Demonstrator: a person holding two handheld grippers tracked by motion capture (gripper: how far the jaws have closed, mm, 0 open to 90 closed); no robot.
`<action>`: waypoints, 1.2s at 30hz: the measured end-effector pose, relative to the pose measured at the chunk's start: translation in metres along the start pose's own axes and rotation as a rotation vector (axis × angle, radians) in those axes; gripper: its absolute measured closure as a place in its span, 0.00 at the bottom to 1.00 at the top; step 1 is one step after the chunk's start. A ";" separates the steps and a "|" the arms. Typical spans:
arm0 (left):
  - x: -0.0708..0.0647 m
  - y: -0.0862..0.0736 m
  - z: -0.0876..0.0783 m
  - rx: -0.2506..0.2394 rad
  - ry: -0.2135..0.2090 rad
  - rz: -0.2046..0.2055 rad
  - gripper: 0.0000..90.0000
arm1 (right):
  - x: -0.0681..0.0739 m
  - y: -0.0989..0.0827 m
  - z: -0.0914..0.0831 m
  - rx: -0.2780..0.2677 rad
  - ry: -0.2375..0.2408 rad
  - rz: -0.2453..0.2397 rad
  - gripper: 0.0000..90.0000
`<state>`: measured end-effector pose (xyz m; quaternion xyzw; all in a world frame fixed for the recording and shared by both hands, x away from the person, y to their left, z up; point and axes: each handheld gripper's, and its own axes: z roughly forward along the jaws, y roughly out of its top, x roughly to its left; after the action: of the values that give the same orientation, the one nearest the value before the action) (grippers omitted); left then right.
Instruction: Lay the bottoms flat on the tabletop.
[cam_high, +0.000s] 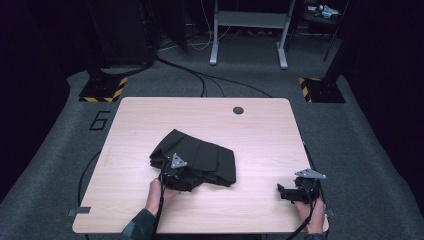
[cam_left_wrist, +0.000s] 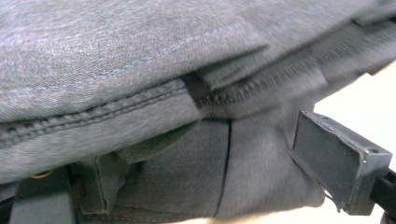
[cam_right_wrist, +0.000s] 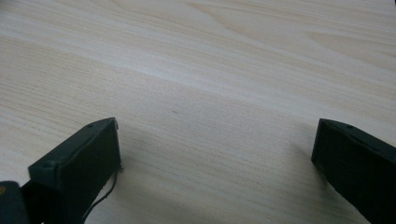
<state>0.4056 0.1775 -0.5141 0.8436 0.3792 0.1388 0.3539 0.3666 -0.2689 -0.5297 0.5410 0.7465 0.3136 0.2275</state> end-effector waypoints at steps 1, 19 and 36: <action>-0.002 0.002 0.000 -0.009 -0.012 -0.005 0.17 | 0.000 0.000 0.000 0.001 0.000 0.001 0.01; 0.064 0.034 -0.076 -0.133 0.105 -0.066 0.17 | 0.000 0.000 0.000 0.005 -0.002 0.008 0.01; 0.069 0.022 -0.025 0.000 0.079 -0.092 0.17 | -0.001 0.000 0.000 -0.004 -0.001 0.002 0.01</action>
<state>0.4514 0.2312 -0.4835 0.8192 0.4311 0.1558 0.3448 0.3671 -0.2695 -0.5297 0.5413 0.7453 0.3149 0.2288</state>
